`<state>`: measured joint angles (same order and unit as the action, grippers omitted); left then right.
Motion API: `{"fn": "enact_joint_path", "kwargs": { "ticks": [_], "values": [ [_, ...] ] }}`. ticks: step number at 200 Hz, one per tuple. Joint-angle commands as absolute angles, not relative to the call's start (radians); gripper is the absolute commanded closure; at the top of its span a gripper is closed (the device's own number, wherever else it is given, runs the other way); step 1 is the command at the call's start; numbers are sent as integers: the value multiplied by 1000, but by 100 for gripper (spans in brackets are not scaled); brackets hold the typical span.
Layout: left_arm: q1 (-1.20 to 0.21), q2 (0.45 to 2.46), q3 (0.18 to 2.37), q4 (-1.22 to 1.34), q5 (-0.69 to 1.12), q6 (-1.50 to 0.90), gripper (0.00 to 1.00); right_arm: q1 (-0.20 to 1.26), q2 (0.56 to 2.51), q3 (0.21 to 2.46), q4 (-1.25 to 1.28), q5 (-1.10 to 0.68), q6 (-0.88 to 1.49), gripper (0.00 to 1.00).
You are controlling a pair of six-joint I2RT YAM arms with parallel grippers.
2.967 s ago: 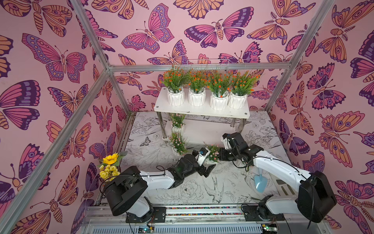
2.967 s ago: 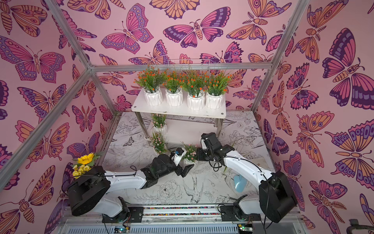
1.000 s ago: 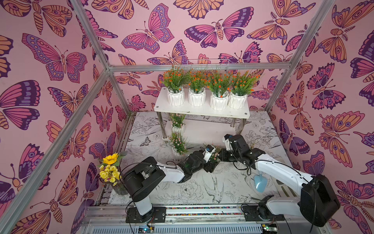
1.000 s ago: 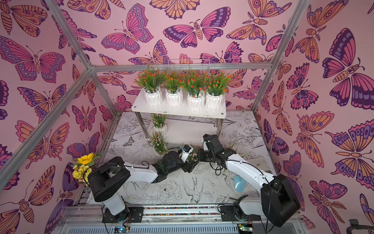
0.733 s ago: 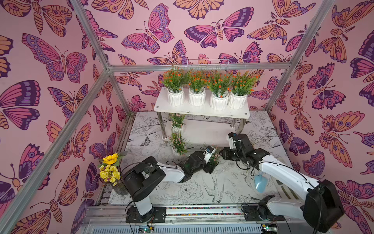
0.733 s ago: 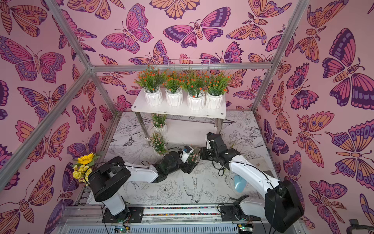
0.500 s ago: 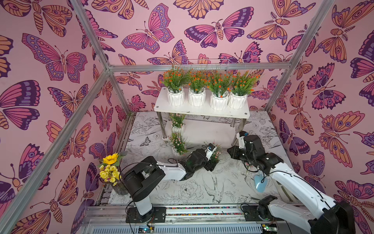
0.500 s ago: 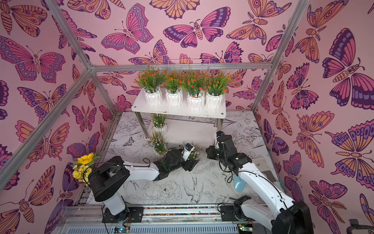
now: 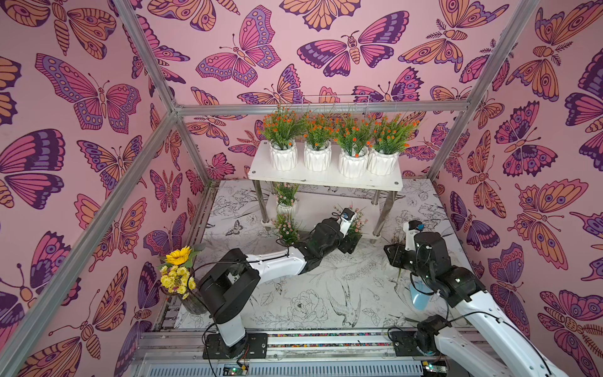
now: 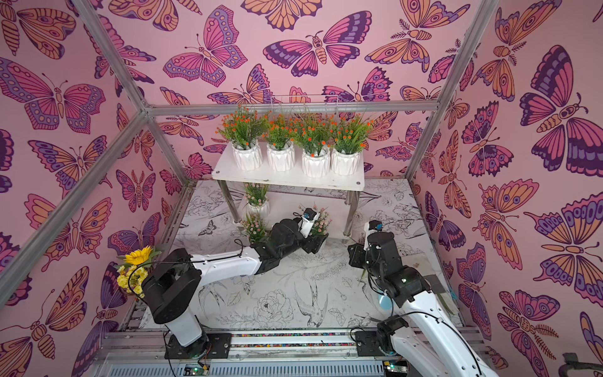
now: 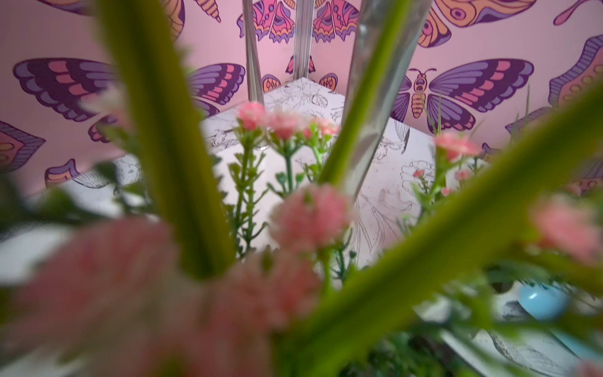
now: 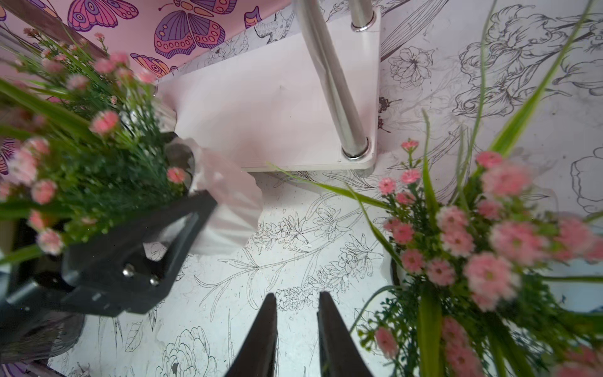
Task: Place the baby's breath potted plants on the rack by color
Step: Pick up the baby's breath potted plant from the center of the board, then place the baby's breath potted plant on the rack.
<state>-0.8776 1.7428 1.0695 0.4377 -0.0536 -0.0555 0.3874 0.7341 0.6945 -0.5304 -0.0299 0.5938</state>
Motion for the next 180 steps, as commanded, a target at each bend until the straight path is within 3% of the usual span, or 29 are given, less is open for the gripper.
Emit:
{"fn": "enact_joint_path", "kwargs": {
  "ticks": [1, 180],
  "values": [
    [-850, 1785, 1148, 457, -56, -39, 29, 379, 692, 700, -591, 0, 574, 74],
    [-764, 2159, 1576, 501, 85, -13, 29, 379, 549, 736, -713, -24, 575, 70]
  ]
}}
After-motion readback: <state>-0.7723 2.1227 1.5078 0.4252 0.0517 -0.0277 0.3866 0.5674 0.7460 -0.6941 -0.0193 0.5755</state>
